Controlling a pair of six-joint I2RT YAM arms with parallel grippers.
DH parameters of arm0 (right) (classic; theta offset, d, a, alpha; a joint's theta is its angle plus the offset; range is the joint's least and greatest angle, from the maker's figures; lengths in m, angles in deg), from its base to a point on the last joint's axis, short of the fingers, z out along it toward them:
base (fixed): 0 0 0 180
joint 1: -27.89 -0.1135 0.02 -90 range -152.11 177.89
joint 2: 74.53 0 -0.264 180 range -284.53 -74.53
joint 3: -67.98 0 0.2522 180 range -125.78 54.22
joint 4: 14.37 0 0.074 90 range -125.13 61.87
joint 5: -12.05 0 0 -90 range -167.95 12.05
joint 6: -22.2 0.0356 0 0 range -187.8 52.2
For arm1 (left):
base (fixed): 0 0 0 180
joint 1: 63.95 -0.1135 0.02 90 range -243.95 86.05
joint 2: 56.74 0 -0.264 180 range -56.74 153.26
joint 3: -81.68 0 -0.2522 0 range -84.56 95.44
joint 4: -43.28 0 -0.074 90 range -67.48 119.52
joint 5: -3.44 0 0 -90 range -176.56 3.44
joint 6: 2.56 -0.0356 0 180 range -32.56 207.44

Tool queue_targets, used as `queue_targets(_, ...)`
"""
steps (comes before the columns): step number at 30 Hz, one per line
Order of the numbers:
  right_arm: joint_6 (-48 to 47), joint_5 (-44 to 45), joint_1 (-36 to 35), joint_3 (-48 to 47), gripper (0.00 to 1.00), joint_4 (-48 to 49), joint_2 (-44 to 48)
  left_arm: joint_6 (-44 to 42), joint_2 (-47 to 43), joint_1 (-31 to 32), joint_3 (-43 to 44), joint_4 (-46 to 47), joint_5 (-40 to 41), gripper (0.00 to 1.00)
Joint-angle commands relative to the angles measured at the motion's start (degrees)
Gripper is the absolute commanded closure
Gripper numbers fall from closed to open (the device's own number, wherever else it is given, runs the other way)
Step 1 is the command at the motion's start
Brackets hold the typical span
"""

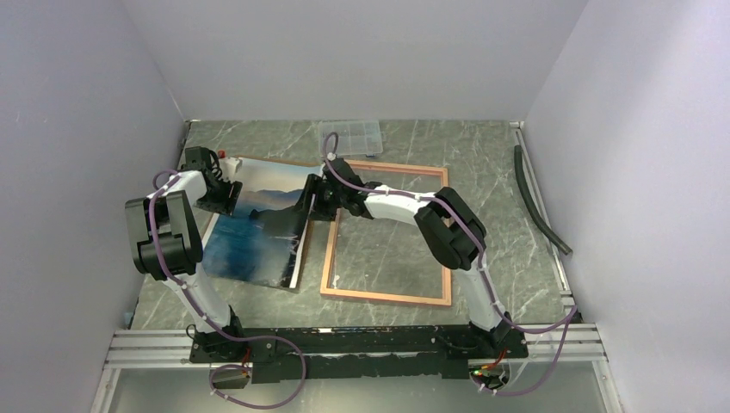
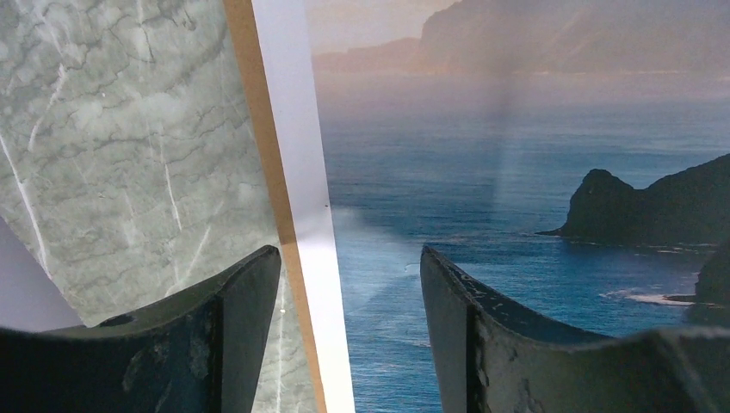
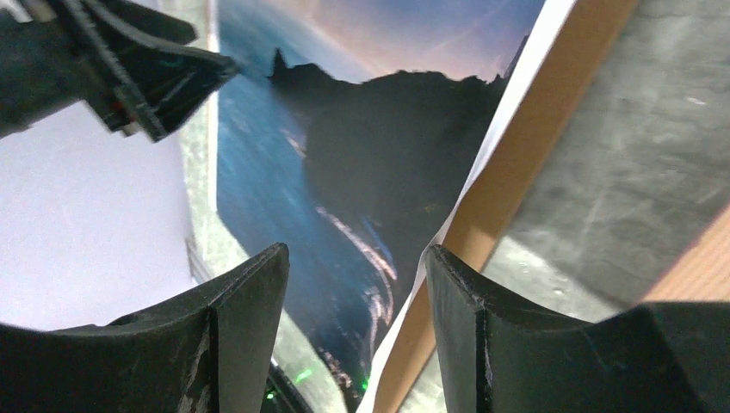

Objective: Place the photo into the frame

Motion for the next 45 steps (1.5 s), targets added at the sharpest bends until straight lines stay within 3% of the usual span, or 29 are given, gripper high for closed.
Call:
queue_targets(1, 1.12, -3.27, -1.08, 0.97, 0.37, 8.49, 5.7, -0.67, 2.27, 0.51, -1.44, -2.87, -1.81, 0.33)
queue_targets(7, 2.97, -8.16, -1.09, 1.8, 0.37, 14.83, 4.61, -0.58, 1.9, 0.51, -1.16, -3.33, -2.19, 0.34)
queue_targets(13, 4.02, -9.43, -1.0, 2.13, 0.36, 14.53, 2.14, 0.0, 1.48, 0.47, -0.55, -3.84, -2.72, 0.35)
queue_targets(20, -0.54, -6.3, -0.84, 1.97, 0.36, 7.51, 1.45, 0.87, 0.62, 0.51, 0.55, -5.49, -4.3, 0.36)
queue_targets(27, -0.4, -7.66, -0.5, 4.47, 0.39, 12.16, 0.39, 1.4, 0.6, 0.56, 1.42, -6.26, -4.79, 0.37)
queue_targets(32, -0.03, -7.56, -0.22, 4.37, 0.56, 13.99, 1.23, 1.56, -0.02, 0.47, 2.29, -7.55, -5.09, 0.37)
queue_targets(36, -0.46, -7.56, -0.19, 3.72, 0.82, 14.39, 2.14, 2.06, -1.5, -0.23, 5.32, -10.81, -6.42, 0.31)
queue_targets(39, -0.66, -7.8, -0.21, 3.4, 0.94, 14.5, 2.73, 2.46, -2.76, -1.47, 8.51, -14.54, -8.65, 0.24)
queue_targets(41, -1.29, -7.67, -0.11, 3.52, 1.0, 14.17, 3.95, 2.59, -3.72, -2.55, 10.66, -16.44, -9.28, 0.15)
queue_targets(45, -5.02, -6.12, 0.76, 4.45, 1.0, 10.6, 9.79, 2.73, -5.35, -4.49, 15.17, -19.86, -9.91, 0.06)
